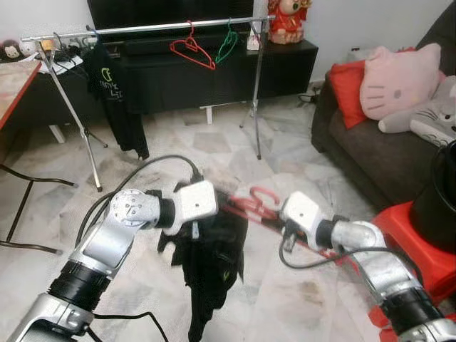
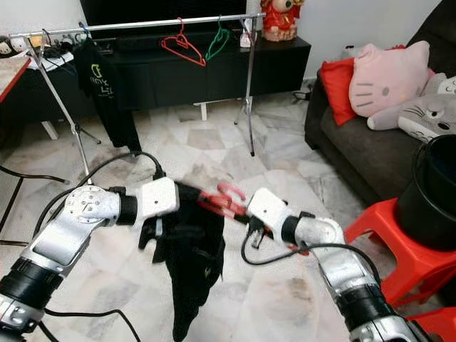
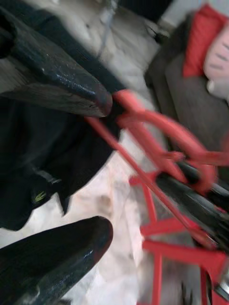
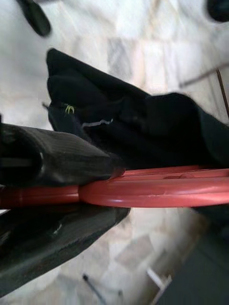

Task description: Hang hanger

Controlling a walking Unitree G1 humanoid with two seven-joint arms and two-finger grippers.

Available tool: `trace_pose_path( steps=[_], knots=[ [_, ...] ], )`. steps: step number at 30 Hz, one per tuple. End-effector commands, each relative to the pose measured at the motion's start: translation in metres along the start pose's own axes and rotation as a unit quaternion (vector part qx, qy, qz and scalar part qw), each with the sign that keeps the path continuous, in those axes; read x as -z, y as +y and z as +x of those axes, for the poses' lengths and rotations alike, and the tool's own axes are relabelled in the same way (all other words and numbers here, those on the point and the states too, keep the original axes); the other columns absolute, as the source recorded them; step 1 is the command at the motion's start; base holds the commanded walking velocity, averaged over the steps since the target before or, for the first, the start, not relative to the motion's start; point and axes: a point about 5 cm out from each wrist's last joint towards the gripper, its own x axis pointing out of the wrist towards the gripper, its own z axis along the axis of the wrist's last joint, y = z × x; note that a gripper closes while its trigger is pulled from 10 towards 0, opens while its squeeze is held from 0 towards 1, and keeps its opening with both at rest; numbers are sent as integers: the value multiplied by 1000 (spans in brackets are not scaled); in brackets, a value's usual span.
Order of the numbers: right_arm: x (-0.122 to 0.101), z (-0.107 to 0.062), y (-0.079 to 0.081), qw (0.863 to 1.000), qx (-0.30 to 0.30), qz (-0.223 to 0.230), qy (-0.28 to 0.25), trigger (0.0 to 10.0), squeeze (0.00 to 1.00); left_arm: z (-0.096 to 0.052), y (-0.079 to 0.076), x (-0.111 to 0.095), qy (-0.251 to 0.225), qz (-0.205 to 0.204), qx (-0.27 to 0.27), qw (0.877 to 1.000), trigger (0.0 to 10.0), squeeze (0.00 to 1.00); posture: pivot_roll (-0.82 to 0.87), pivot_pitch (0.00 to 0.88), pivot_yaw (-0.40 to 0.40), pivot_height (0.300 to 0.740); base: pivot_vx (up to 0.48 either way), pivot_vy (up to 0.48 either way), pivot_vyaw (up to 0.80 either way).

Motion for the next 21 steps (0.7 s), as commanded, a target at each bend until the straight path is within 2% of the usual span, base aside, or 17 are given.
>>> trace_pose_path(
  steps=[1, 5, 6, 10, 11, 13, 16, 17, 18, 21],
  knots=[
    [-8, 0, -11, 999, 36, -1, -16, 0, 0, 1, 4, 3, 4, 0, -43, 999, 10000, 0, -43, 0, -12, 740, 0, 0, 0],
    [-13, 4, -11, 998, 50, 11, -31, 0, 0, 11, 1, 9, 15, -21, -99, 995, 10000, 0, -42, 0, -10, 740, 0, 0, 0],
    [-16, 5, -11, 998, 55, 14, -37, 0, 0, 19, -2, 15, 39, -31, -138, 989, 10000, 0, -42, 0, -10, 740, 0, 0, 0],
    [-17, 6, -11, 997, 60, 14, -37, 0, 0, 32, -6, 18, 52, -64, -204, 975, 10000, 0, -44, 0, -13, 740, 0, 0, 0],
    [-17, 6, -11, 997, 60, 14, -37, 0, 0, 32, -6, 18, 52, -64, -204, 975, 10000, 0, -44, 0, -13, 740, 0, 0, 0],
    [-16, 6, -13, 997, 70, 14, -34, 0, 0, 36, -4, 18, 65, -84, -264, 959, 10000, 0, -44, 0, -13, 740, 0, 0, 0],
    [-19, 5, -17, 996, 84, 20, -38, 0, 0, 40, -4, 18, 79, -94, -300, 946, 10000, 0, -44, 0, -13, 740, 0, 0, 0],
    [-19, 5, -17, 996, 84, 20, -38, 0, 0, 40, -4, 18, 79, -94, -300, 946, 10000, 0, -44, 0, -13, 740, 0, 0, 0],
    [-21, 4, -20, 994, 93, 25, -43, 0, 0, 44, -7, 18, 88, -99, -317, 939, 10000, 0, -46, 0, -10, 740, 0, 0, 0],
    [-24, 4, -21, 993, 104, 29, -46, 0, 0, 48, -12, 21, 113, -99, -329, 932, 10000, 0, -46, 0, -10, 740, 0, 0, 0]
  ],
)
